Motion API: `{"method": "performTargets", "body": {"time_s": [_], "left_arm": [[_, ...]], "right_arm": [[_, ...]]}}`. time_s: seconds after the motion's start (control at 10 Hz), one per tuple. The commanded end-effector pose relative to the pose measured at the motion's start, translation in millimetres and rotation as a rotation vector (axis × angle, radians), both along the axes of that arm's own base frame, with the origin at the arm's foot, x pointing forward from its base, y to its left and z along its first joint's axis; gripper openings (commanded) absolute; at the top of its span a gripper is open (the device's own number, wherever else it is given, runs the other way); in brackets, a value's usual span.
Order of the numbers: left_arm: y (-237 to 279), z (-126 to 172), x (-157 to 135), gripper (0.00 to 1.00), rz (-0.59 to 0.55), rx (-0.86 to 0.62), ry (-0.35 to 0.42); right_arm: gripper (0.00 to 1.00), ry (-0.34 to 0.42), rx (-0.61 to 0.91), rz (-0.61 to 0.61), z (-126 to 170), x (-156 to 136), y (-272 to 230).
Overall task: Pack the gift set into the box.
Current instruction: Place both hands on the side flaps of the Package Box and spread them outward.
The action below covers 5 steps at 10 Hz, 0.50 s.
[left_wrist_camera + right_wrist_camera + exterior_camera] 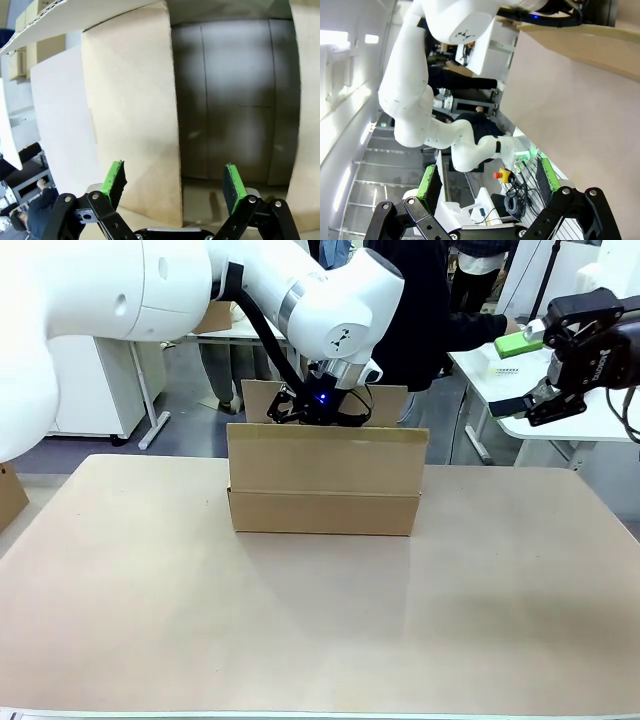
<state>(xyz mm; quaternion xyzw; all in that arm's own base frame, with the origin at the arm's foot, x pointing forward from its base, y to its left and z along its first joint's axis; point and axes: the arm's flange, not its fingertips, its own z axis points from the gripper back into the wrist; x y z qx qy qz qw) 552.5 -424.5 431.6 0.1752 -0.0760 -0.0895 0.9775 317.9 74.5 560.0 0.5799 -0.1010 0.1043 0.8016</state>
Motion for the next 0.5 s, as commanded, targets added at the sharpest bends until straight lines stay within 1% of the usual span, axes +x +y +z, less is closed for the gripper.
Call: {"method": "performTargets", "body": {"time_s": [0.0,0.2,0.4], "left_arm": [[-2.1,-3.2,7.9,1.0,0.054,0.038,-0.042],[2.9,-11.4,15.2,1.0,0.087,0.083,-0.065],[11.2,-18.4,18.3,1.0,0.141,0.123,-0.064]], "right_arm": [[1.0,-0.028,0.029,0.006,0.1,2.2,2.2],[1.0,-0.028,0.029,0.006,0.1,2.2,2.2],[1.0,-0.028,0.029,0.006,0.1,2.2,2.2]]}}
